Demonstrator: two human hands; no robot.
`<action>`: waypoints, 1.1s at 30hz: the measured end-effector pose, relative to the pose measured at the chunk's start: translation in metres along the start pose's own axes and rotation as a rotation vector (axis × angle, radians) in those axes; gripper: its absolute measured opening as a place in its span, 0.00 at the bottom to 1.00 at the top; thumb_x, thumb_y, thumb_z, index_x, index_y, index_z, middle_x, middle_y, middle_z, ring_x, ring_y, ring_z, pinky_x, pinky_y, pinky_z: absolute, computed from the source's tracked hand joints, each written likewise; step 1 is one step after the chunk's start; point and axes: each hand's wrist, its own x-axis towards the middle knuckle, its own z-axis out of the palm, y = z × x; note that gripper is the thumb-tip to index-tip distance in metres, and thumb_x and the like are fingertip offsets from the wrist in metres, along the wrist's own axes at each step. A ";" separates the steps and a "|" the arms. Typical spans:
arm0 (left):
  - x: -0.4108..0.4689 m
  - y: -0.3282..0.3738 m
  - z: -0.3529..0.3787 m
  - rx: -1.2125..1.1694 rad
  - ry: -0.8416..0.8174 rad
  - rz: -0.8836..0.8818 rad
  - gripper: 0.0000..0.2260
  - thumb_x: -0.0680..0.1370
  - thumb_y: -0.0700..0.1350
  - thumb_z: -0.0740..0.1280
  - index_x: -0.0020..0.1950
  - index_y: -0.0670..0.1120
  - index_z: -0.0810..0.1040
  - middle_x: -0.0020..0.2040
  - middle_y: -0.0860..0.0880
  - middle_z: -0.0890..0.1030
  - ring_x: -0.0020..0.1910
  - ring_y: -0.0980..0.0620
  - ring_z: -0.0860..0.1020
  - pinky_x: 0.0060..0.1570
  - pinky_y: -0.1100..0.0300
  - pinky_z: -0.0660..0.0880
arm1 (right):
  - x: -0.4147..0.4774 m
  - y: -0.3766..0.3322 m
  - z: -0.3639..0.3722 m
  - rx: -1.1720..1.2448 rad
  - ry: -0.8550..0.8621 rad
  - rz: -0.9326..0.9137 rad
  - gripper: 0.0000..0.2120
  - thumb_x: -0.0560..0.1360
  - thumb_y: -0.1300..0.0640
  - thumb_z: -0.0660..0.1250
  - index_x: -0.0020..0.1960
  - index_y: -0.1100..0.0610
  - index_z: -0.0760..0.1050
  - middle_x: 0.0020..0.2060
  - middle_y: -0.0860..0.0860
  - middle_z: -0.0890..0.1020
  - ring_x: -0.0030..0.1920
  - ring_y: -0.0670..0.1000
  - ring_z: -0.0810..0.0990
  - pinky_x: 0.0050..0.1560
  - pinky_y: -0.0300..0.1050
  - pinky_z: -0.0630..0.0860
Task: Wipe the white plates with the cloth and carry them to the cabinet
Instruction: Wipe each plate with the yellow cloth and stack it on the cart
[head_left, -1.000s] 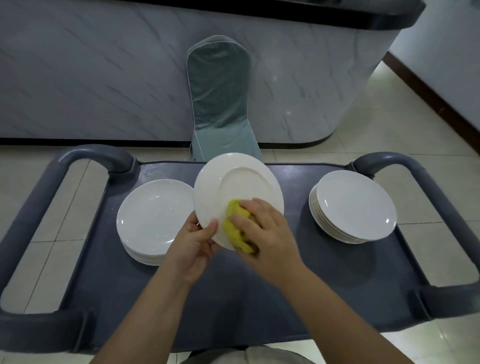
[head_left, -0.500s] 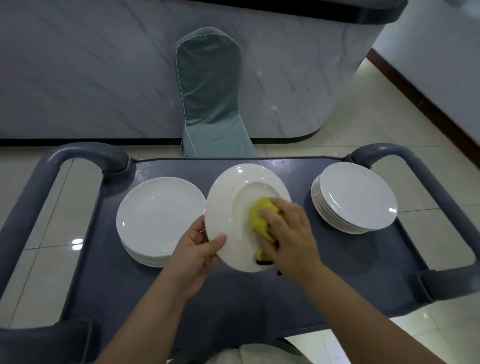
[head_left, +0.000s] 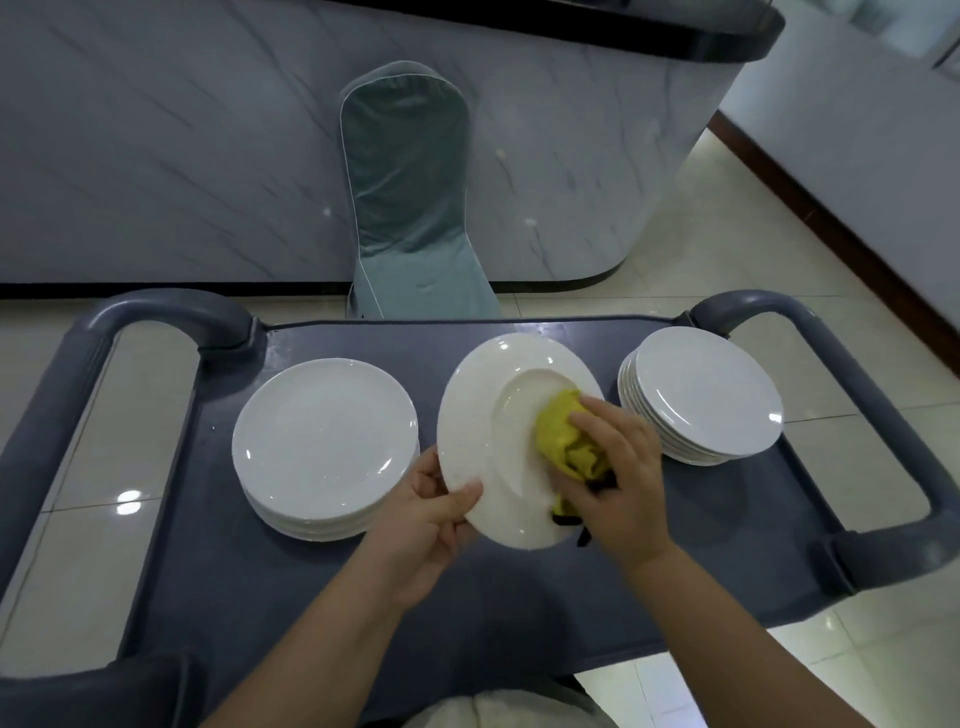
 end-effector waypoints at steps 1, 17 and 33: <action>0.000 -0.001 0.002 0.024 -0.009 -0.005 0.22 0.71 0.32 0.70 0.64 0.42 0.74 0.61 0.39 0.80 0.55 0.44 0.81 0.45 0.54 0.80 | 0.006 0.004 -0.002 0.018 0.047 0.124 0.23 0.67 0.57 0.77 0.61 0.56 0.76 0.62 0.53 0.77 0.59 0.58 0.74 0.61 0.59 0.71; 0.017 0.006 -0.001 0.259 -0.020 0.070 0.20 0.69 0.34 0.71 0.59 0.45 0.77 0.56 0.42 0.82 0.54 0.45 0.81 0.47 0.51 0.80 | 0.047 0.023 0.016 0.214 0.207 0.416 0.16 0.71 0.58 0.74 0.57 0.50 0.76 0.55 0.43 0.77 0.56 0.52 0.74 0.60 0.58 0.71; 0.022 0.017 0.010 0.354 0.005 0.195 0.20 0.65 0.30 0.70 0.56 0.44 0.78 0.52 0.39 0.82 0.52 0.39 0.81 0.46 0.49 0.79 | 0.068 -0.038 0.045 0.162 -0.233 -0.222 0.19 0.69 0.55 0.72 0.59 0.53 0.79 0.62 0.52 0.77 0.58 0.56 0.73 0.64 0.51 0.66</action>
